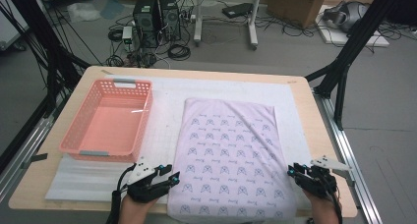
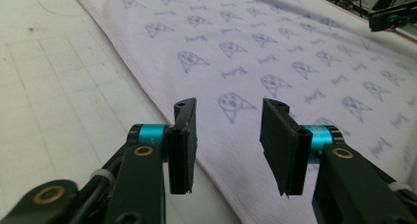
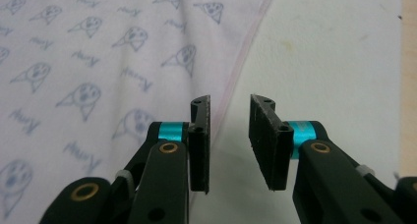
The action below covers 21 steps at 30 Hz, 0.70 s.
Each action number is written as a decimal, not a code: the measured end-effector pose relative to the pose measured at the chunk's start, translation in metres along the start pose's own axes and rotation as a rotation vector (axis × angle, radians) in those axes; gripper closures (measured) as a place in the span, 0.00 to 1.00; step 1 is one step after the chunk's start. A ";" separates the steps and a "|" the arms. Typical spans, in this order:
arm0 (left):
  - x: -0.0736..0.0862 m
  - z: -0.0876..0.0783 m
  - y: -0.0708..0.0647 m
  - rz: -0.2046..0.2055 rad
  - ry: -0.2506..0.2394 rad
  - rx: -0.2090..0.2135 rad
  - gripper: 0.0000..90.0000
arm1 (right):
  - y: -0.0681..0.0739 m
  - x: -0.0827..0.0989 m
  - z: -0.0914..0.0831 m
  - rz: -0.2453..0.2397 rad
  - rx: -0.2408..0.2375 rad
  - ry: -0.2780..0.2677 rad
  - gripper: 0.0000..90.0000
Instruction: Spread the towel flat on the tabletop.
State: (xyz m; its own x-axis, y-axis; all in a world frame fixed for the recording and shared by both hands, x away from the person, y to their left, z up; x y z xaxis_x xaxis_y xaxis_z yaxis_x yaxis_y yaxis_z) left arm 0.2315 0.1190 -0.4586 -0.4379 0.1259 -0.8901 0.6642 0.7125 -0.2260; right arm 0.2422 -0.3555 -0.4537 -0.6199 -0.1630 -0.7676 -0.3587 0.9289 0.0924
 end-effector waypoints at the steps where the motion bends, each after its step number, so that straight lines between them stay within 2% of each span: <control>1: -0.002 0.002 0.002 -0.007 -0.008 0.003 0.62 | -0.001 -0.004 0.006 -0.012 -0.004 0.004 0.77; 5: -0.007 0.009 0.008 -0.007 -0.021 0.012 0.56 | 0.001 -0.014 0.028 -0.046 0.003 0.036 0.78; 7: -0.009 0.012 0.011 -0.013 -0.019 0.013 0.54 | 0.000 -0.019 0.032 -0.063 0.013 0.046 0.97; 9: -0.011 0.013 0.013 -0.008 -0.031 0.014 0.52 | -0.003 -0.023 0.031 -0.079 0.052 0.075 0.98; 11: -0.013 0.014 0.015 -0.010 -0.041 0.016 0.51 | -0.008 -0.023 0.031 -0.047 0.042 0.076 0.97; 12: -0.014 0.014 0.016 -0.011 -0.045 0.021 0.50 | -0.010 -0.023 0.031 -0.044 0.038 0.073 0.92; 14: -0.016 0.015 0.018 -0.012 -0.052 0.032 0.48 | -0.010 -0.022 0.029 -0.054 0.056 0.059 0.73; 15: -0.016 0.016 0.018 -0.016 -0.061 0.035 0.47 | -0.012 -0.022 0.027 -0.051 0.036 0.040 0.69; 19: -0.018 0.014 0.017 -0.012 -0.092 0.045 0.38 | -0.014 -0.023 0.009 -0.033 -0.018 -0.058 0.59; 20: -0.018 0.013 0.017 -0.014 -0.097 0.046 0.36 | -0.014 -0.023 0.005 -0.033 -0.015 -0.074 0.58; 21: -0.019 0.012 0.016 -0.007 -0.097 0.028 0.34 | -0.014 -0.023 -0.001 -0.050 -0.004 -0.091 0.59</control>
State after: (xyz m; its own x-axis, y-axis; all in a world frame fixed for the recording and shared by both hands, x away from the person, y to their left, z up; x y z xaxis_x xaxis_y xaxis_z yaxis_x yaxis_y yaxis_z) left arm 0.2581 0.1198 -0.4508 -0.3827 0.0526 -0.9224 0.6784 0.6937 -0.2419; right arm 0.2609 -0.3652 -0.4369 -0.5351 -0.1779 -0.8259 -0.3905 0.9189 0.0551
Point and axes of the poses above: each handheld gripper's, and its own axes: z roughly forward along the jaws, x roughly out of its underside, y roughly to its left, the point moved 2 cm from there along z, roughly forward along the jaws, and after that the axes turned 1 degree about x, right-handed, at the moved point
